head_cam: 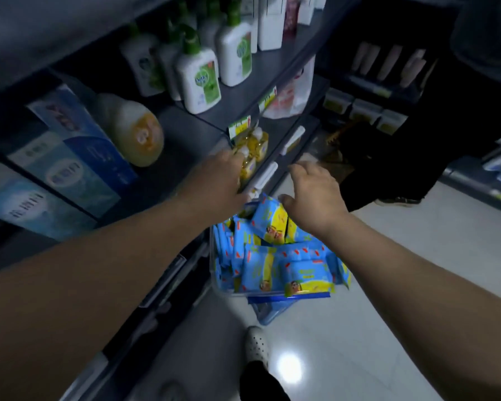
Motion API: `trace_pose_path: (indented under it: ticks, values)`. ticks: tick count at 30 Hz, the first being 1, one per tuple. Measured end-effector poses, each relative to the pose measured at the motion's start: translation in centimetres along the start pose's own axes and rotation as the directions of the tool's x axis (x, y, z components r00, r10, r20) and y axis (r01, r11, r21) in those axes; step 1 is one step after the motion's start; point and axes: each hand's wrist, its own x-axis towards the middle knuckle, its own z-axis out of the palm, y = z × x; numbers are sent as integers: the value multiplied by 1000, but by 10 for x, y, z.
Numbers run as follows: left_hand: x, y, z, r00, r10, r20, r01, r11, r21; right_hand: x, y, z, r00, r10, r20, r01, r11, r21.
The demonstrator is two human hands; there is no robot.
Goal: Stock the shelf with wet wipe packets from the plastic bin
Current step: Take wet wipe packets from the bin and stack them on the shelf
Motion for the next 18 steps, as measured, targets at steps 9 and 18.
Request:
trace_pose_path:
  ticks: [9, 18]
  values:
    - [38, -21, 107, 961, -143, 236, 163, 984, -69, 35, 38, 103, 974, 43, 224, -76, 987, 139]
    - [69, -39, 197, 886, -239, 396, 309, 943, -123, 69, 67, 192, 836, 313, 450, -497, 779, 381]
